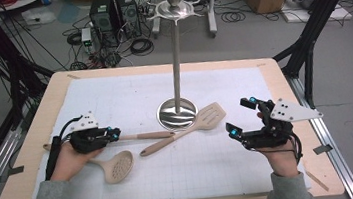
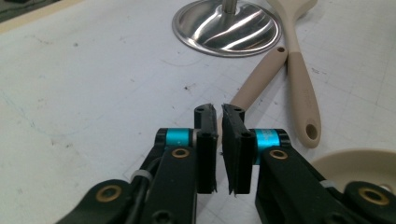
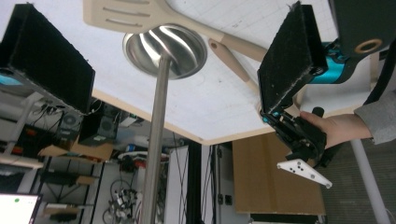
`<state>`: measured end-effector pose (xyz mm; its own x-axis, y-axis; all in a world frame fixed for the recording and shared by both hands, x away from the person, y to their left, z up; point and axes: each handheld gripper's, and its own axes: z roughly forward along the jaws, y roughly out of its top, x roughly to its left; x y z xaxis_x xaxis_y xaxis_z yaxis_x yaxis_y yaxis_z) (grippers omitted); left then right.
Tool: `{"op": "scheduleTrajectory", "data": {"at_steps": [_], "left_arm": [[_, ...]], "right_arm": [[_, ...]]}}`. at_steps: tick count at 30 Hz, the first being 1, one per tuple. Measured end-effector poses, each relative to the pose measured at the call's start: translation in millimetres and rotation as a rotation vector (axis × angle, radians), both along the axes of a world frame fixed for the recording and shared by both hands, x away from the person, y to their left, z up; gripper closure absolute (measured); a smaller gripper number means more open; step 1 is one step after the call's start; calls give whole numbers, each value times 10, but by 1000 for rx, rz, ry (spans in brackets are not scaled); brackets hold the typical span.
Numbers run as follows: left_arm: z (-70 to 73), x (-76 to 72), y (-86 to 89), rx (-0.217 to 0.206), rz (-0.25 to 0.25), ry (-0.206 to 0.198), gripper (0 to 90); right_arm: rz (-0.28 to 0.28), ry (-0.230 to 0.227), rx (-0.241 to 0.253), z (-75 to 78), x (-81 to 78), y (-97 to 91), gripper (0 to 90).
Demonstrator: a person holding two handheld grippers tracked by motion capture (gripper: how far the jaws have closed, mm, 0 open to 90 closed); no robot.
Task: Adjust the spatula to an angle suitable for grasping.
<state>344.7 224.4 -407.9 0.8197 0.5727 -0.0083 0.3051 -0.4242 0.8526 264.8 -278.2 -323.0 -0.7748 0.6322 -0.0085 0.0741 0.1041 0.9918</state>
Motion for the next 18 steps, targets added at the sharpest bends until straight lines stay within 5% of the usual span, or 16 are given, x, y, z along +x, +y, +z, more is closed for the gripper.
{"op": "scheduleTrajectory", "data": {"at_steps": [3, 18], "left_arm": [[-23, 29, -18, -3, -11, -5, 885], [-181, 139, -162, 26, -33, 96, 894]], "right_arm": [[5, -15, 7, 9, -10, 1, 99], [3, 0, 7, -8, -9, -17, 99]]}}
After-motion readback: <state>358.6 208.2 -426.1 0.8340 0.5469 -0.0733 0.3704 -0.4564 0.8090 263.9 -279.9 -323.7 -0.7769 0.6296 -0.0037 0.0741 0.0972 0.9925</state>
